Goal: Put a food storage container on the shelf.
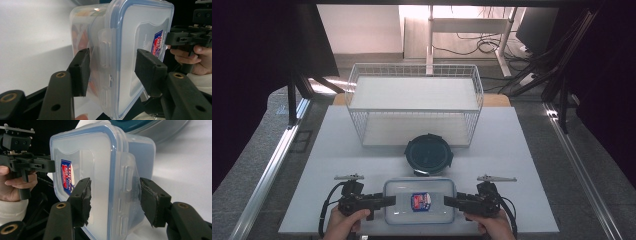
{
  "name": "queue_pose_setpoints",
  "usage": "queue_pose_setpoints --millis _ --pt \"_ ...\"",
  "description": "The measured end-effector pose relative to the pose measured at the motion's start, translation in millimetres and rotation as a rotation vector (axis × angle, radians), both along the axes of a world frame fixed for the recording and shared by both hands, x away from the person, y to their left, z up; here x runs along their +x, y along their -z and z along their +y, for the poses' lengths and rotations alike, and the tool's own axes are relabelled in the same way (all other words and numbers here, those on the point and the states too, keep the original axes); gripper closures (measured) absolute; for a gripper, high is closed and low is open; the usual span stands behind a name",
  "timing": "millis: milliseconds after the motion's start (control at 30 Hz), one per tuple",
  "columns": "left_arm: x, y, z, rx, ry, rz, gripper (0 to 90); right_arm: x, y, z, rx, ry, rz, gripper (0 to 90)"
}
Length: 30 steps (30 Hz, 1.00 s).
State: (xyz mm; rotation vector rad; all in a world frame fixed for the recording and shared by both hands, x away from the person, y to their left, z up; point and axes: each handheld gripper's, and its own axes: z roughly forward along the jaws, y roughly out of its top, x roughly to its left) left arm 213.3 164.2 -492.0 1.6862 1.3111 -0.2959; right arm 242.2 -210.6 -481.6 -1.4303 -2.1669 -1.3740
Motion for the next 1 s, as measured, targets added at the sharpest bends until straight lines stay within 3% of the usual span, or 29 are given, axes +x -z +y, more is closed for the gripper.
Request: queue_pose_setpoints --millis 600,1000 --pt "-1.8 -23.7 -2.4 0.024 0.013 -0.099 47.5 -1.4 -19.8 -2.4 0.002 -0.017 -0.09 44.3" --pt "20.1 -52.2 -4.7 0.043 0.034 -0.177 47.8 14.0 -43.3 -5.5 0.013 -0.007 -0.165 44.3"
